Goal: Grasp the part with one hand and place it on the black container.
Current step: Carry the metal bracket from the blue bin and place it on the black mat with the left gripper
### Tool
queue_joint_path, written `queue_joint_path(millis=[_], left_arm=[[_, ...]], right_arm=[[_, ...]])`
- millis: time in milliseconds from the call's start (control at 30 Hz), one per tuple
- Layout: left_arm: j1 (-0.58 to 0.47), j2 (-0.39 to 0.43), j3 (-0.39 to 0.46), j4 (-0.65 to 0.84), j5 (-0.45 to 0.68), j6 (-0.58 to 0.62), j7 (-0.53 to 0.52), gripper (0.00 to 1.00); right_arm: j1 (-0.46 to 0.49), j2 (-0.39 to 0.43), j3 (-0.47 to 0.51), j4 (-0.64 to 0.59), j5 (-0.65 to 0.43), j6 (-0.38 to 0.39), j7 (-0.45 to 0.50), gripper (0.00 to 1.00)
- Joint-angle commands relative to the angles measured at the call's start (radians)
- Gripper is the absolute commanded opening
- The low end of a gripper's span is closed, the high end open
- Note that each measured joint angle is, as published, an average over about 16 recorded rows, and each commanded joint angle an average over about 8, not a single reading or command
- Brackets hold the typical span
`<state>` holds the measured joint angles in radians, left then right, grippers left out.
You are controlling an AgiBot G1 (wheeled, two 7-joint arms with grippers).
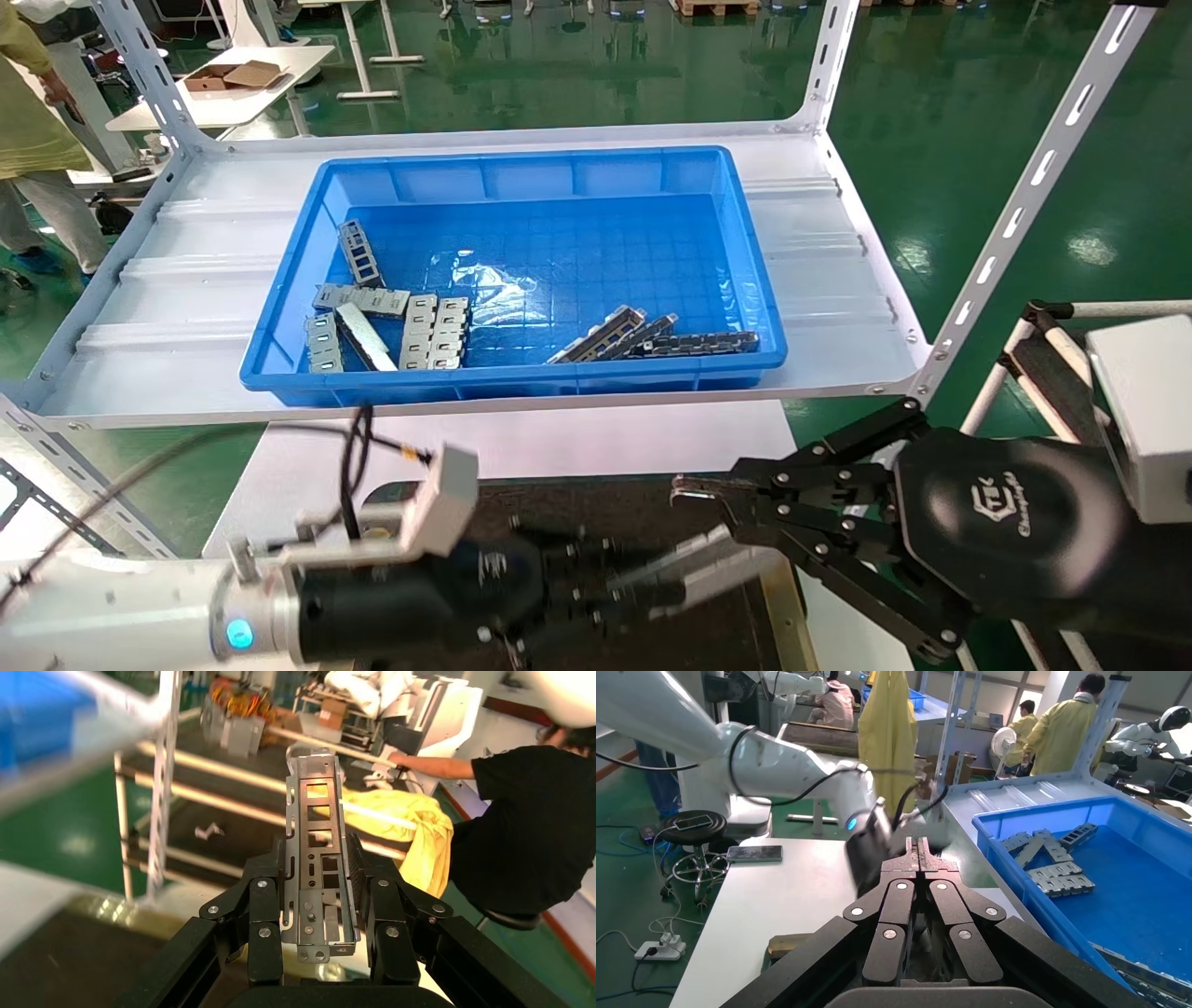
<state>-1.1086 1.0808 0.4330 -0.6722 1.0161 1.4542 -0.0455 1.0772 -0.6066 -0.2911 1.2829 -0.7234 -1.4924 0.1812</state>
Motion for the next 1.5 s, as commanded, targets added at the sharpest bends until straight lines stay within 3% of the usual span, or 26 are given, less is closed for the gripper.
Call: queue_joint_path(millis=[33,333,667,833,1067,1500], left_arm=[[0.071,-0.01,0.003,-0.064,-0.008,-0.036,-0.028,0.0],[0.306,0.021,-0.02,-0.227,0.024,-0.399,-0.11,0.0],[0.43,0.135,-0.009,-0.328,0.108,-0.859,-0.28,0.0],[0.443,0.2,0.039,-0.335,0.167,-1.047,-0.392,0.0],[0.419,0.26,0.124,-0.314,0.205,-1.223,-0.542,0.0],[0.326,0.278,0.376,-0.241,0.139,-1.464,-0.732,0.0]], right_arm=[[0.0,0.0,0.0,0.0,0.0,0.0,0.0,0.0],[0.0,0.0,-0.001,0.0,0.0,0.0,0.0,0.0],[0.0,0.001,-0.001,0.0,0.001,0.001,-0.001,0.0],[0.0,0.001,-0.002,0.0,0.001,0.001,-0.001,0.0],[0.0,0.001,-0.002,0.0,0.001,0.001,-0.001,0.0],[0.001,0.001,-0.003,0.0,0.002,0.001,-0.001,0.0]])
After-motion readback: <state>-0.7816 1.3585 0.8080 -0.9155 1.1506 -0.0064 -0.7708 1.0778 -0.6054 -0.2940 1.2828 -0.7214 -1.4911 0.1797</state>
